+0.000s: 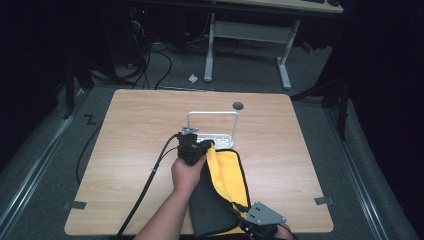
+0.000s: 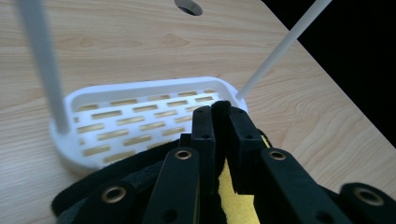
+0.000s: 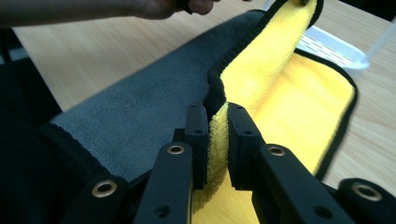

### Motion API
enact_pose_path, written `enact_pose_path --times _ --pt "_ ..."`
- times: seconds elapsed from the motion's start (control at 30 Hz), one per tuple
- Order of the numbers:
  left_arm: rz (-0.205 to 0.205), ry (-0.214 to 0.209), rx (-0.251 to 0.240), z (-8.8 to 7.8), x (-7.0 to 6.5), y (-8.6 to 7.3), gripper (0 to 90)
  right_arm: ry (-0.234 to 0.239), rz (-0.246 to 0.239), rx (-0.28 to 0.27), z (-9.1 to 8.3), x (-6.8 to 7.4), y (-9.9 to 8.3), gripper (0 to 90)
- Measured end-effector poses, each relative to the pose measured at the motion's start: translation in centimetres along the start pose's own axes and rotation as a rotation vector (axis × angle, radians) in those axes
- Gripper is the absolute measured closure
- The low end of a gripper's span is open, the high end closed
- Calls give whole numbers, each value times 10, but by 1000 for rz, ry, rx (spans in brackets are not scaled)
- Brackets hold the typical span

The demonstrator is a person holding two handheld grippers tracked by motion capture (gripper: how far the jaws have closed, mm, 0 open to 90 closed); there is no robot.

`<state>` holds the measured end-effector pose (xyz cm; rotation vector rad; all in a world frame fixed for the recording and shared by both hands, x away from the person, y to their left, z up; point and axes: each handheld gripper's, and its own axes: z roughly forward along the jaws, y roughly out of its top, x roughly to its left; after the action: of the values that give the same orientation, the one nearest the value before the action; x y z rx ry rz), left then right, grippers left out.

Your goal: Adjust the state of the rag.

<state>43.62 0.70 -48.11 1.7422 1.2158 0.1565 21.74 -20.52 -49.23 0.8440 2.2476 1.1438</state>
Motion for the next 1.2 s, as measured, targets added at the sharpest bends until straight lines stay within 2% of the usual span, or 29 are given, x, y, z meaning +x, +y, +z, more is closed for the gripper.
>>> enact_pose_path --times 0.23,0.43,0.53,0.63,0.7,0.8,0.83,0.9,1.0,1.1,1.2 --pt "7 -16 40 22 -13 0 810 -15 2 23 -5 -7 -12 804" --pt "13 -48 51 35 -23 -3 796 -32 3 30 -12 -11 -19 795" --pt "24 -64 52 38 -29 -4 794 -16 10 -1 -18 -13 -18 795" --pt "22 -84 32 34 -34 0 798 -25 -9 -53 -27 -8 -11 795" --pt "42 -97 19 30 -39 4 800 -26 -15 -74 -31 -6 -7 795" --pt "46 -133 25 29 -45 5 794 -17 -21 -82 -35 -3 -6 781" --pt "42 -152 35 31 -46 5 772 -14 -19 -72 -35 -2 -7 747" --pt "29 -203 76 38 -48 2 644 -19 -15 -69 -34 -2 -10 634" --pt "50 -215 71 41 -53 -2 511 -27 8 -88 -35 -3 -9 555" --pt "70 -223 58 38 -55 -3 468 -34 15 -97 -33 -6 -7 556" --pt "81 -205 47 31 -50 -4 472 -33 17 -82 -28 -7 -8 561"
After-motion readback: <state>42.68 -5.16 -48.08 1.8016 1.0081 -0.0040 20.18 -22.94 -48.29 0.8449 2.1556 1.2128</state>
